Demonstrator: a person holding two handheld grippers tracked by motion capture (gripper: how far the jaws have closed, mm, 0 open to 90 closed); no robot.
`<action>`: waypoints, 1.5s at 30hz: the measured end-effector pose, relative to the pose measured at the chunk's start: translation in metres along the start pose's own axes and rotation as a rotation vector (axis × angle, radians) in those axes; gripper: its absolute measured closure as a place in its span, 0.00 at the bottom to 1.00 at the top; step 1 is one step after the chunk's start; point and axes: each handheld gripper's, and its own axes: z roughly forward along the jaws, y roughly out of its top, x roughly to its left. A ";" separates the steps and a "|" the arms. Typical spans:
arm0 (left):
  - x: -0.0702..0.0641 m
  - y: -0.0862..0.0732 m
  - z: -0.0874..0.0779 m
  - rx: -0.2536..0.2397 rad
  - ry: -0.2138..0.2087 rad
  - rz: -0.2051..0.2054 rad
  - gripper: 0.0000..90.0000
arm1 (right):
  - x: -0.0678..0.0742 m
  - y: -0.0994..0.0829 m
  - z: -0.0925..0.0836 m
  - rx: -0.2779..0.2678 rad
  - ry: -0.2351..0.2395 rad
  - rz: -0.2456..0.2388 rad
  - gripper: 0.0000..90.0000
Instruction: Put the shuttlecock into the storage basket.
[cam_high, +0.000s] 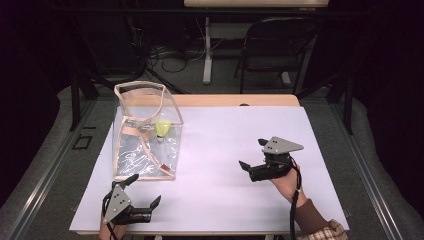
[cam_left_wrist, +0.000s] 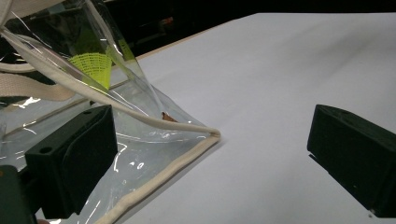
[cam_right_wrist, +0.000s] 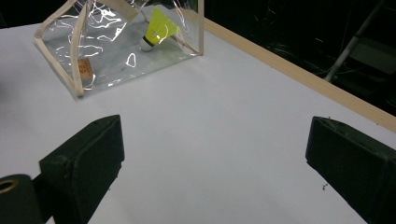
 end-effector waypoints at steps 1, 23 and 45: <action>0.000 0.000 0.000 0.000 0.000 0.000 0.02 | 0.000 -0.001 -0.001 -0.001 -0.004 -0.004 0.04; 0.000 0.000 0.001 0.003 0.002 -0.001 0.02 | 0.017 -0.041 -0.019 0.003 0.014 -0.030 0.04; 0.000 0.000 0.001 0.007 0.003 0.002 0.02 | 0.031 -0.074 -0.039 -0.065 0.012 -0.079 0.01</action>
